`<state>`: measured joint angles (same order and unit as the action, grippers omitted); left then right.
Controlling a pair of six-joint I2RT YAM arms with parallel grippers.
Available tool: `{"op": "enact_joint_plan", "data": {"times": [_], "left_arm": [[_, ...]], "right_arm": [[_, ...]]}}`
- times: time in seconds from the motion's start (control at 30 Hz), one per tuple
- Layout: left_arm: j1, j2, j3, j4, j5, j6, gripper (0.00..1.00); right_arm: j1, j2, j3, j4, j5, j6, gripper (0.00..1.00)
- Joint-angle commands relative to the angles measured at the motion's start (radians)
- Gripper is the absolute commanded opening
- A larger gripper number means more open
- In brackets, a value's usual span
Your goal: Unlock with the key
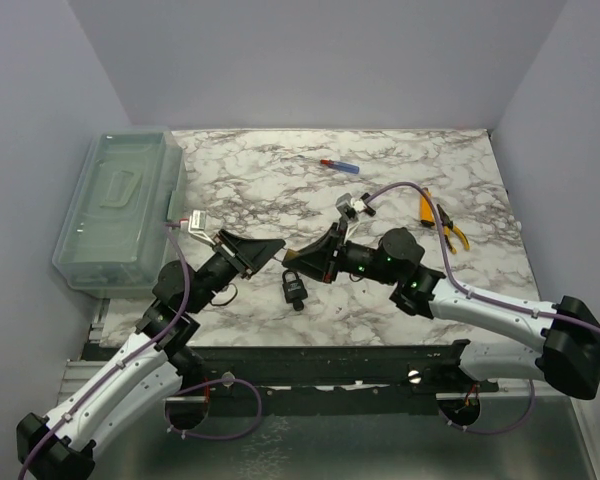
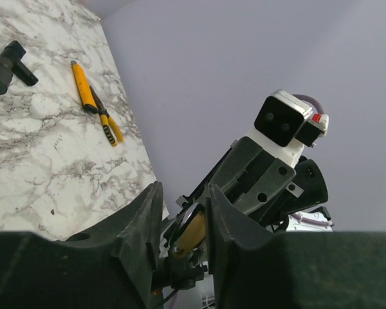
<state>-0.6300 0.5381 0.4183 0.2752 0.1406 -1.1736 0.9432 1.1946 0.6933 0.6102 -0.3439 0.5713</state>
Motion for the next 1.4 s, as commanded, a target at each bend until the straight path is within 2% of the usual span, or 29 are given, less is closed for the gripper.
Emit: {"op": "enact_joint_plan", "data": {"times": [0.0, 0.27, 0.43, 0.57, 0.7, 0.73, 0.83, 1.0, 1.23, 1.37], "left_arm": [[0.001, 0.027, -0.008, 0.002, 0.032, -0.005, 0.32], [0.001, 0.029, 0.007, -0.099, -0.015, 0.0, 0.25], [0.0, 0.04, 0.017, -0.173, -0.014, 0.004, 0.25], [0.002, 0.027, 0.026, -0.215, -0.005, 0.015, 0.39], [0.0, -0.012, 0.068, -0.272, -0.028, 0.062, 0.69], [0.001, -0.021, 0.085, -0.306, -0.045, 0.083, 0.72], [0.002, -0.046, 0.149, -0.404, -0.099, 0.157, 0.73], [0.001, -0.055, 0.258, -0.514, -0.133, 0.276, 0.69], [0.001, 0.01, 0.314, -0.528, -0.023, 0.381, 0.39], [0.001, 0.038, 0.317, -0.518, 0.068, 0.415, 0.34]], "right_arm": [[0.001, 0.006, 0.045, -0.007, -0.034, -0.047, 0.0], [0.0, -0.018, 0.084, -0.079, 0.0, -0.123, 0.0], [0.001, -0.033, 0.109, -0.11, 0.026, -0.157, 0.0], [0.001, -0.032, 0.127, -0.145, 0.026, -0.174, 0.0], [0.0, -0.041, 0.11, -0.163, 0.007, -0.172, 0.0], [0.0, -0.046, 0.102, -0.168, -0.001, -0.168, 0.0], [0.001, -0.063, 0.082, -0.196, -0.032, -0.158, 0.0], [0.0, -0.082, 0.079, -0.273, -0.108, -0.145, 0.0], [0.0, -0.063, 0.11, -0.276, -0.309, -0.099, 0.0], [0.0, -0.051, 0.127, -0.229, -0.393, -0.061, 0.0]]}}
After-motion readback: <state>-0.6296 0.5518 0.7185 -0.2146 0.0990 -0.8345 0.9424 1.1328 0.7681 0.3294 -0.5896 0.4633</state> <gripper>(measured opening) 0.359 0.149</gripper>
